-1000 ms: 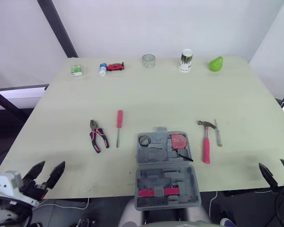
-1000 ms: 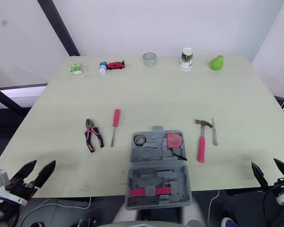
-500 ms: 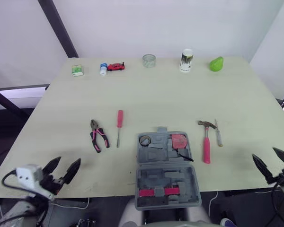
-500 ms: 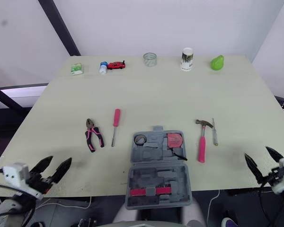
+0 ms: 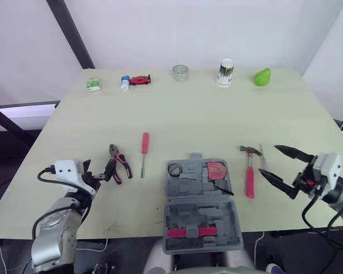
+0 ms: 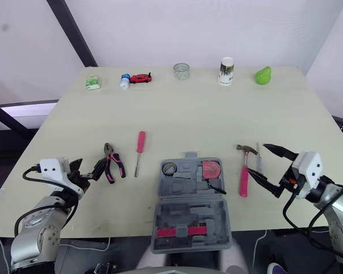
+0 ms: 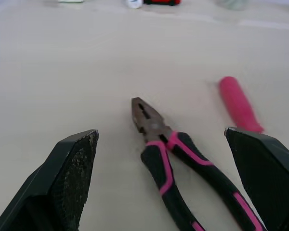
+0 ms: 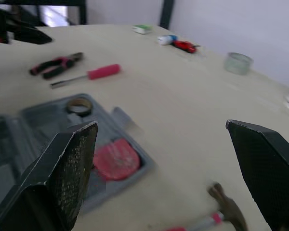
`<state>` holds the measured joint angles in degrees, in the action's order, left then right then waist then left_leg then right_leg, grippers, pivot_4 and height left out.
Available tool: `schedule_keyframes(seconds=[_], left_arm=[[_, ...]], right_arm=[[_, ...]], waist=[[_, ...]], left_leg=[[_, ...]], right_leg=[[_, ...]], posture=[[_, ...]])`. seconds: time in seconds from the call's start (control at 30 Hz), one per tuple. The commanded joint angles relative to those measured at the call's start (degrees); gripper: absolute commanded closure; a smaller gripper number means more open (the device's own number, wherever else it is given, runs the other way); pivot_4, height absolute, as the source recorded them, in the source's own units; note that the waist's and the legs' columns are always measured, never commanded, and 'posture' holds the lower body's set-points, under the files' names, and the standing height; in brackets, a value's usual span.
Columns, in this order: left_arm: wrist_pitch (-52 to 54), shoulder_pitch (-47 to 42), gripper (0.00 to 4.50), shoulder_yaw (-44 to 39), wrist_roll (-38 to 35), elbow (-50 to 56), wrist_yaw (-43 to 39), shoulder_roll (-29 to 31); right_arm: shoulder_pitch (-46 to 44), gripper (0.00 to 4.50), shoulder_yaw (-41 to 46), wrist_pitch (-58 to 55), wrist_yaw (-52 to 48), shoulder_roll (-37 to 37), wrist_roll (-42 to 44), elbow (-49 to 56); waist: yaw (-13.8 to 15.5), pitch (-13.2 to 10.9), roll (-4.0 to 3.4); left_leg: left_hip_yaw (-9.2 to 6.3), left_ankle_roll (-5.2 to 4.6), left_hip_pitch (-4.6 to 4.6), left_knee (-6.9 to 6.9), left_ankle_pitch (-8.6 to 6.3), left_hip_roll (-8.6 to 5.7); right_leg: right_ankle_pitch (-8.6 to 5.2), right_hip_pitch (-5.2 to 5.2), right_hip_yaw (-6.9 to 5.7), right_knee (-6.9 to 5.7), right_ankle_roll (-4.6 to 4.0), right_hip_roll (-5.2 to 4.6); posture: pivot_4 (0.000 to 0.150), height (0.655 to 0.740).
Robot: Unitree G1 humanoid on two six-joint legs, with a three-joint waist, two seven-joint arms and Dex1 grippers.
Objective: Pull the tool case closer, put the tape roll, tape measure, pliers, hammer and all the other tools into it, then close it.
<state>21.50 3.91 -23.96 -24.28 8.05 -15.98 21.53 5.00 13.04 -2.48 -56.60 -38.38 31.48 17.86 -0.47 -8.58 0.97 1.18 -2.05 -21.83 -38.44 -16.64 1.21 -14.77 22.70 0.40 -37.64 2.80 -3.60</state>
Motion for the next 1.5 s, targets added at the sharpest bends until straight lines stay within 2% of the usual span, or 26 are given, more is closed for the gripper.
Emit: schedule_keyframes(seconds=[0.03, 0.2, 0.4, 0.77, 1.27, 1.3, 1.33, 1.43, 1.5], left_arm=[[5.5, -1.7, 0.00, 0.6, 0.7, 2.9, 5.6, -1.2], [9.5, -4.1, 0.00, 2.8, 2.4, 3.6, 10.3, -3.3], [11.2, -8.1, 0.00, 4.5, 5.9, 1.9, 16.5, -6.9], [17.9, -17.8, 0.00, 7.9, 10.2, -7.8, 20.6, -7.7], [23.9, -20.1, 0.00, 6.1, 11.9, -8.8, 25.3, -10.8], [24.0, -20.3, 0.50, 5.6, 11.8, -8.7, 25.8, -11.3], [24.1, -20.4, 0.68, 5.2, 11.7, -8.5, 26.3, -11.7], [24.2, -20.4, 1.89, 4.8, 12.3, -8.2, 27.0, -12.1], [24.1, -20.4, 2.00, 4.4, 12.4, -8.3, 27.3, -12.1]], right_arm=[[-3.8, 0.03, -1.4, -3.5, -2.0, -2.0, 3.6, 4.3], [-8.2, 0.03, -4.2, -5.7, -4.1, -2.9, 4.0, 4.9], [-9.4, 0.03, -6.3, -3.5, -4.9, -1.8, 0.8, 3.8], [-10.7, 0.03, -8.9, -1.4, -4.6, 0.9, -2.2, 3.2], [-11.7, 0.03, -9.3, -2.7, -4.4, 0.8, -0.9, 4.2], [-11.8, 0.00, -9.4, -2.7, -4.4, 0.8, -0.9, 4.1], [-11.9, 0.00, -9.4, -2.8, -4.3, 0.9, -0.9, 4.1], [-12.1, 0.00, -9.6, -2.9, -4.2, 1.0, -1.0, 4.1], [-12.3, 0.00, -9.6, -3.0, -4.2, 1.1, -1.1, 4.0]], waist=[[0.0, 0.0, 0.01], [0.2, -0.1, 0.13], [1.2, -0.1, 0.14], [1.3, -0.1, 0.15], [1.2, -0.1, 0.13], [1.2, -0.1, 0.13], [1.2, -0.1, 0.12], [1.2, -0.1, 0.12], [1.2, -0.1, 0.12]], left_leg=[[0.00, 0.00, 0.00, 0.00, 0.00, 0.00], [-0.08, 0.01, -0.03, -0.04, 0.00, -0.01], [-0.08, 0.01, -0.06, -0.09, 0.01, -0.04], [-0.12, 0.02, -0.09, -0.13, 0.02, -0.12], [-0.17, 0.14, -0.05, -0.13, 0.08, -0.12], [-0.16, 0.14, -0.05, -0.13, 0.08, -0.12], [-0.16, 0.14, -0.05, -0.13, 0.08, -0.13], [-0.17, 0.14, -0.05, -0.13, 0.09, -0.13], [-0.16, 0.14, -0.05, -0.13, 0.09, -0.14]], right_leg=[[0.00, 0.00, 0.00, 0.00, 0.00, 0.00], [0.01, 0.00, -0.07, -0.03, 0.00, -0.02], [0.01, 0.00, -0.23, -0.03, 0.00, -0.04], [0.02, 0.00, -0.40, -0.06, 0.00, 0.00], [0.02, -0.01, -0.40, -0.14, 0.00, -0.03], [0.02, -0.01, -0.39, -0.14, 0.00, -0.04], [0.02, -0.01, -0.39, -0.14, 0.00, -0.04], [0.02, -0.01, -0.39, -0.14, 0.00, -0.04], [0.02, -0.01, -0.38, -0.14, 0.00, -0.06]], posture=[[0.150, 0.7400], [0.150, 0.7400], [0.150, 0.7400], [0.150, 0.7400], [0.150, 0.7400], [0.150, 0.7400], [0.150, 0.7400], [0.150, 0.7400], [0.150, 0.7400]])
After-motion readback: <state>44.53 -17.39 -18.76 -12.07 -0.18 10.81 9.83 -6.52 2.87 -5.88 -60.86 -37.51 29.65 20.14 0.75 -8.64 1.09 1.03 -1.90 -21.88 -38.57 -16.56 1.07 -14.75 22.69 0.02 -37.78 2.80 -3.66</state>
